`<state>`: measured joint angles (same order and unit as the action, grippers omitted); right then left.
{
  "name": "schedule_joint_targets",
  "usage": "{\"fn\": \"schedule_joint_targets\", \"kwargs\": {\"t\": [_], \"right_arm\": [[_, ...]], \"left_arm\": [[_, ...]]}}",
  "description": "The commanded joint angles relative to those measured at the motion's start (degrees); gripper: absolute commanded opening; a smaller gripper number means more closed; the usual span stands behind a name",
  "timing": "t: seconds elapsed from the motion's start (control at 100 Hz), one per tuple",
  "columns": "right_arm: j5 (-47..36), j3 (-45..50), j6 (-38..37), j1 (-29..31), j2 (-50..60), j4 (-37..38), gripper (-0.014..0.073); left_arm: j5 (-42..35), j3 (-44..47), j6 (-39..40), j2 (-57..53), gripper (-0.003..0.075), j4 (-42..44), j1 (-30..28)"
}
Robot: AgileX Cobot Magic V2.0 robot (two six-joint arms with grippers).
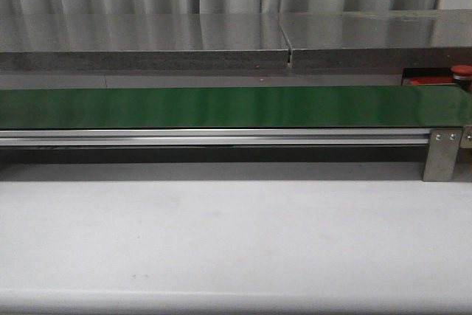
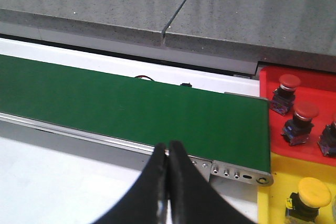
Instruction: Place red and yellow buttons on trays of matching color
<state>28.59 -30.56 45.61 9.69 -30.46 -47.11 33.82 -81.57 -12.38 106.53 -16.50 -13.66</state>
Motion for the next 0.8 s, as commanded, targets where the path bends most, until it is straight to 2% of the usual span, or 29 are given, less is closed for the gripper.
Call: {"fn": "schedule_joint_targets", "kwargs": {"t": [0.0, 0.11, 0.18, 0.28, 0.35, 0.4, 0.47, 0.51, 0.79], "right_arm": [[-2.43, -1.43, 0.54, 0.01, 0.07, -1.12, -0.0118], [-2.43, -1.43, 0.54, 0.01, 0.07, -1.12, -0.0118], [-2.43, -1.43, 0.54, 0.01, 0.07, -1.12, -0.0118], [-2.43, -1.43, 0.54, 0.01, 0.07, -1.12, -0.0118], [-2.43, -1.43, 0.54, 0.01, 0.07, -1.12, -0.0118], [-2.43, -1.43, 0.54, 0.01, 0.07, -1.12, -0.0118], [-2.43, -1.43, 0.54, 0.01, 0.07, -1.12, -0.0118], [-2.43, -1.43, 0.54, 0.01, 0.07, -1.12, -0.0118], [-2.43, -1.43, 0.54, 0.01, 0.07, -1.12, -0.0118]], "left_arm": [[-4.92, -0.08, -0.65, -3.5, -0.0019, -1.42, 0.36], [-4.84, 0.2, -1.58, -3.5, -0.0006, -1.53, 0.36], [-4.69, 0.2, -1.8, -3.5, 0.0059, -1.67, 0.36], [-3.72, -0.15, -3.66, -3.5, 0.0265, -3.39, 0.36], [-3.49, -0.15, -4.12, -3.5, 0.0482, -5.2, 0.36], [-2.95, -0.18, -4.12, -3.5, 0.0599, -5.74, 0.36], [-1.88, -0.51, -4.12, -3.5, 0.0694, -5.96, 0.36], [-1.37, -1.04, -4.12, -3.5, 0.0706, -5.96, 0.36], [3.02, -9.4, -4.51, -3.5, 0.0659, -2.92, 0.36]]}}
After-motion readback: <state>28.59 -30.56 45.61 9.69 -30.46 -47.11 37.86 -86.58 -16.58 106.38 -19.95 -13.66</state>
